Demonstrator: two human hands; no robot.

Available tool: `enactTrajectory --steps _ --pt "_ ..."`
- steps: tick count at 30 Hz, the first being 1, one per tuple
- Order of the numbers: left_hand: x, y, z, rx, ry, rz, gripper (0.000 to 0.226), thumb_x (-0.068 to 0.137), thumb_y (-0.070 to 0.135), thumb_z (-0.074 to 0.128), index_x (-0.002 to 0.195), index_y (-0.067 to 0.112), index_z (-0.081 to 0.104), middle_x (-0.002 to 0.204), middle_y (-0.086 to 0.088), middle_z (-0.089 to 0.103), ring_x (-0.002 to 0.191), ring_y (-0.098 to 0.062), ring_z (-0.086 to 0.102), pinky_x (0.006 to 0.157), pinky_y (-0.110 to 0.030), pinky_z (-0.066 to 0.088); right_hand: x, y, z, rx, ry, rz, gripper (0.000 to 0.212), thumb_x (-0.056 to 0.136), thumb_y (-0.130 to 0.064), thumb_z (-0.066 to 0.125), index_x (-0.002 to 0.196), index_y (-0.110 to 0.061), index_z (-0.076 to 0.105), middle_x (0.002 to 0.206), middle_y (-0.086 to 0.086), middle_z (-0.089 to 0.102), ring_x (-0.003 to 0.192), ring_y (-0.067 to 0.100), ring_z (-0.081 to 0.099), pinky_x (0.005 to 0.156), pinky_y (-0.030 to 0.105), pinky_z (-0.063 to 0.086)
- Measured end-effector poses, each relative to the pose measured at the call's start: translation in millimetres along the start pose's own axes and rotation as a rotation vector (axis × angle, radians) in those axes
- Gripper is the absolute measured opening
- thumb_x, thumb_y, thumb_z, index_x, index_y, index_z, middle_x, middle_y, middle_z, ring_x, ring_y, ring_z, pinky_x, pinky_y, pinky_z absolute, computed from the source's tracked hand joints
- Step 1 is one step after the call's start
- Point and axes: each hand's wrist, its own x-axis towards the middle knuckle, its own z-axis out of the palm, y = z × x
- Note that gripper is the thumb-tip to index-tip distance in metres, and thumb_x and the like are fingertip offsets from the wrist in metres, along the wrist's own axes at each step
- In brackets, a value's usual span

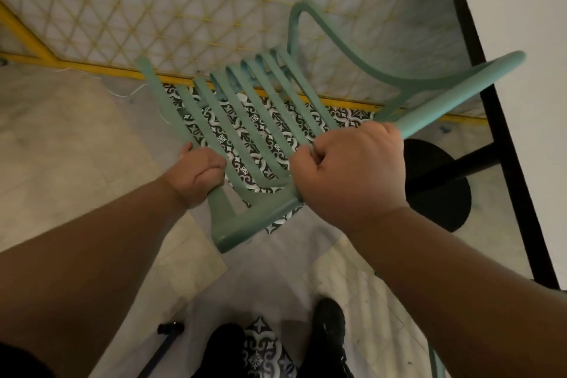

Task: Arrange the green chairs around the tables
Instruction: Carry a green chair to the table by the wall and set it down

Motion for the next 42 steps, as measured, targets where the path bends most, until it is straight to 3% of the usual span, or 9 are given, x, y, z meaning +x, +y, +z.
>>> enactTrajectory --steps 4,8,11,14,17,20,26,35,42 --pt "7.8 -12.8 -22.8 0.061 -0.143 0.048 0.027 0.078 0.037 0.043 0.061 0.017 0.05 0.067 -0.008 0.051 0.072 -0.025 0.051 0.109 -0.054 0.029 -1.7 -15.2 8.0 0.01 0.046 -0.002 0.052 0.09 -0.043 0.043 0.045 -0.017 0.041 0.042 -0.008 0.034 0.054 0.022 0.043 0.083 0.041 0.039" --pt "18.0 26.5 -50.9 0.269 -0.331 -0.112 0.05 0.088 0.04 0.039 0.081 0.0 0.067 0.086 -0.02 0.063 0.086 -0.036 0.058 0.087 -0.048 0.048 1.3 -13.3 6.6 0.021 0.015 -0.044 0.054 0.092 -0.046 0.038 0.046 -0.017 0.041 0.043 -0.007 0.035 0.051 0.02 0.041 0.084 0.042 0.041" --pt "0.8 80.2 -76.2 0.168 -0.187 -0.265 0.035 0.096 0.044 0.042 0.099 0.022 0.069 0.101 -0.003 0.069 0.097 -0.026 0.063 0.088 -0.048 0.051 1.9 3.4 -0.7 0.078 -0.067 -0.179 0.062 0.095 -0.061 0.036 0.049 -0.019 0.044 0.044 -0.007 0.037 0.046 0.012 0.039 0.072 0.036 0.041" --pt "-52.1 156.7 -79.6 -0.066 0.052 -0.25 0.044 0.081 0.068 0.036 0.109 0.044 0.059 0.094 0.023 0.063 0.083 0.003 0.058 0.069 -0.03 0.047 12.1 35.9 -16.0 0.128 -0.18 -0.288 0.073 0.088 -0.085 0.03 0.059 -0.024 0.058 0.051 -0.009 0.049 0.05 0.008 0.048 0.059 0.029 0.041" --pt "-65.9 211.3 -49.3 0.059 0.076 -0.036 0.042 0.088 0.068 0.036 0.125 0.048 0.039 0.104 0.018 0.055 0.087 -0.002 0.053 0.062 -0.019 0.034 37.9 83.3 -31.5 -0.024 -0.222 -0.302 0.089 0.073 -0.098 0.02 0.082 -0.027 0.073 0.069 -0.009 0.06 0.07 0.016 0.056 0.071 0.036 0.047" --pt "-49.0 221.2 -21.3 0.311 0.123 -0.017 0.05 0.097 0.063 0.035 0.141 0.038 0.033 0.105 0.011 0.061 0.082 -0.011 0.053 0.06 -0.03 0.038 63.7 131.7 -40.9 -0.135 -0.278 -0.239 0.111 0.058 -0.107 0.011 0.095 -0.027 0.078 0.08 -0.001 0.066 0.085 0.026 0.06 0.082 0.044 0.05" --pt "-44.0 216.4 -12.5 0.484 0.216 0.102 0.023 0.098 0.04 0.055 0.099 0.018 0.062 0.063 0.006 0.043 0.048 -0.016 0.032 0.046 -0.025 0.024 79.5 157.0 -37.7 -0.275 -0.298 -0.203 0.111 0.042 -0.111 0.0 0.061 -0.023 0.064 0.051 -0.002 0.053 0.048 0.017 0.05 0.047 0.026 0.035" --pt "-45.7 211.2 -15.8 0.514 0.224 0.094 0.017 0.097 0.036 0.059 0.099 0.019 0.059 0.066 0.003 0.05 0.051 -0.021 0.037 0.046 -0.029 0.032 78.5 152.8 -36.4 -0.235 -0.292 -0.165 0.112 0.042 -0.112 0.003 0.058 -0.018 0.062 0.048 -0.001 0.053 0.046 0.018 0.052 0.047 0.029 0.044" --pt "-49.6 194.0 -27.1 0.561 0.23 0.119 0.017 0.096 0.039 0.06 0.092 0.022 0.059 0.061 0.005 0.049 0.046 -0.02 0.038 0.046 -0.027 0.026 67.4 136.7 -37.8 -0.231 -0.294 -0.113 0.114 0.037 -0.113 -0.001 0.055 -0.016 0.059 0.048 -0.002 0.052 0.045 0.017 0.052 0.045 0.025 0.034"
